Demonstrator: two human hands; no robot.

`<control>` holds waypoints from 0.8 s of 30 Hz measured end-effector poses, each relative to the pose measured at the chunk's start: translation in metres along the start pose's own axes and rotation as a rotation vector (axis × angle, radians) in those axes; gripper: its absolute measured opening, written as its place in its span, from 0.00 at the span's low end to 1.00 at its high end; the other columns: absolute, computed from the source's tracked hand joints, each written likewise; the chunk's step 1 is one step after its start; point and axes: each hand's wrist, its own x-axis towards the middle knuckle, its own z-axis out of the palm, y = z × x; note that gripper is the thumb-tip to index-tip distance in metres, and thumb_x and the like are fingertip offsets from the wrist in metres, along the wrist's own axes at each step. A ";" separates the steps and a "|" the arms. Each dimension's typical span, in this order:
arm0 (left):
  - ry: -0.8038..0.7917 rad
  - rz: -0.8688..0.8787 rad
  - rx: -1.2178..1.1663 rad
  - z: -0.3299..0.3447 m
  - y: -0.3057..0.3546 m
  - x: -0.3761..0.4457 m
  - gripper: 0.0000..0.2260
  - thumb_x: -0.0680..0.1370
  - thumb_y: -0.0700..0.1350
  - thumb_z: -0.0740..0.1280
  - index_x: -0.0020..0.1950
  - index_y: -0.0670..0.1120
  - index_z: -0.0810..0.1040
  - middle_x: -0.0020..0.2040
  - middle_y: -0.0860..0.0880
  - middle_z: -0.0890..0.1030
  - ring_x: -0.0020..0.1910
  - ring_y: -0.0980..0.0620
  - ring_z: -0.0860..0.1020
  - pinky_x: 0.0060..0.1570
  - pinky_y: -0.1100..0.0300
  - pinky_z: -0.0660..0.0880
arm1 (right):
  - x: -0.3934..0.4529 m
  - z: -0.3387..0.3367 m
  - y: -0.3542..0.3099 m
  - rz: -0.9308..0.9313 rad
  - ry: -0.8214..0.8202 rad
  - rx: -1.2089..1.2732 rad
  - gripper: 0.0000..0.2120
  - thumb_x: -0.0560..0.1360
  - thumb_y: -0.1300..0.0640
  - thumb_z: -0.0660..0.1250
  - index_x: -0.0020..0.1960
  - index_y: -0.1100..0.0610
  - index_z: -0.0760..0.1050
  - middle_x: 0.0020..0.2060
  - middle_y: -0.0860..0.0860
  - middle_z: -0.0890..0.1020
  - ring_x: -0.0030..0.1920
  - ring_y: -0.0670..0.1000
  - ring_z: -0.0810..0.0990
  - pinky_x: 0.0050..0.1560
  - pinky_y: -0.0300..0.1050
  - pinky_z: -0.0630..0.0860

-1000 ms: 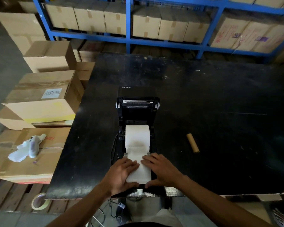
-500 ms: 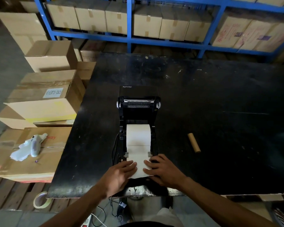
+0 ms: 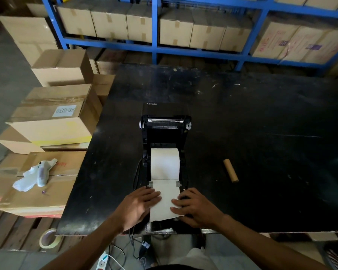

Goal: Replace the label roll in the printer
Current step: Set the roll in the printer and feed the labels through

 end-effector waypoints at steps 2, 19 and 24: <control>-0.003 0.022 -0.007 -0.002 0.001 0.000 0.21 0.74 0.46 0.62 0.67 0.55 0.77 0.67 0.56 0.78 0.66 0.55 0.76 0.70 0.53 0.69 | 0.000 -0.002 -0.002 -0.005 -0.005 0.027 0.14 0.76 0.47 0.64 0.59 0.45 0.78 0.58 0.43 0.82 0.54 0.48 0.77 0.56 0.50 0.73; -0.073 0.047 0.032 -0.002 0.007 -0.007 0.21 0.74 0.48 0.65 0.67 0.56 0.78 0.66 0.59 0.79 0.65 0.55 0.77 0.68 0.54 0.63 | -0.001 -0.004 0.000 -0.005 -0.056 -0.048 0.19 0.72 0.52 0.61 0.62 0.47 0.75 0.59 0.47 0.80 0.57 0.50 0.77 0.56 0.48 0.75; -0.090 0.045 0.030 -0.001 0.009 -0.008 0.22 0.73 0.48 0.68 0.68 0.56 0.77 0.66 0.59 0.79 0.65 0.54 0.76 0.67 0.53 0.64 | -0.003 0.001 -0.002 -0.002 -0.086 -0.063 0.18 0.74 0.50 0.60 0.63 0.46 0.74 0.59 0.48 0.79 0.58 0.50 0.77 0.57 0.48 0.75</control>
